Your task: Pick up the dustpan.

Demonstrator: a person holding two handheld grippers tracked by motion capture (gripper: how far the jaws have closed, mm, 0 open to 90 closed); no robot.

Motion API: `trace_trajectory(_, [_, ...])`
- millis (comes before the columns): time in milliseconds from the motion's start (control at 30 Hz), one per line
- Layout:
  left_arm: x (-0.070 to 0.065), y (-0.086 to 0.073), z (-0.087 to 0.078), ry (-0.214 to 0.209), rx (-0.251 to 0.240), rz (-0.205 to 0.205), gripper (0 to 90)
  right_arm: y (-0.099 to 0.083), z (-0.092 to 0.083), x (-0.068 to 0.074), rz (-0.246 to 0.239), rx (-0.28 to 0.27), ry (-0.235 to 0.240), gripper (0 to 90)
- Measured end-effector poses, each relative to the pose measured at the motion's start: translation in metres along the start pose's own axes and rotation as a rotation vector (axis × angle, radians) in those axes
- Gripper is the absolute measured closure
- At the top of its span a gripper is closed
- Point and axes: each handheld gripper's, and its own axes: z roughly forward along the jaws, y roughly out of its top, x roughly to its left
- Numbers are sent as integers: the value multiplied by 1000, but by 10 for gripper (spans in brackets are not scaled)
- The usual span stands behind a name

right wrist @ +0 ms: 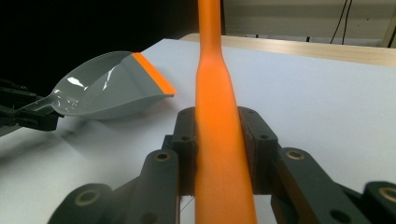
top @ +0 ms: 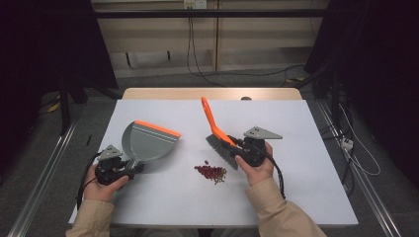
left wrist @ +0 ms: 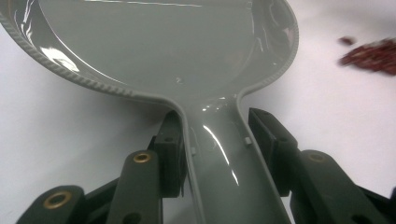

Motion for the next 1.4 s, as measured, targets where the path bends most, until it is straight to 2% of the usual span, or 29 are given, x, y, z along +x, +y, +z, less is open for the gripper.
trace_trajectory(100, [-4,2,-3,-32,-5,18,590,0,-1,-1,1,0,-4,708])
trace_trajectory(200, [-9,5,-7,-60,12,82,590,0,-1,-3,-2,4,-8,708])
trace_trajectory(433, [-16,3,-12,-152,69,178,589,-1,-1,-6,-3,9,-24,708])
trace_trajectory(533, [-19,1,-13,-178,78,204,589,-1,-2,-8,-7,9,-32,708])
trace_trajectory(633, [-24,0,-16,-184,93,241,589,-2,-4,-10,-10,11,-40,708])
trace_trajectory(667, [-25,-1,-17,-192,102,235,589,-2,-4,-11,-12,11,-40,708])
trace_trajectory(700, [-26,-1,-18,-200,107,253,589,-3,-5,-11,-12,11,-42,708])
trace_trajectory(933, [-28,-5,-19,-219,118,267,588,-5,-9,-15,-13,17,-55,708])
trace_trajectory(1067, [-29,-8,-20,-210,141,287,588,-5,-11,-16,-11,17,-58,708])
trace_trajectory(1400, [-35,-16,-24,-272,195,333,588,-8,-10,-16,-26,24,-79,708])
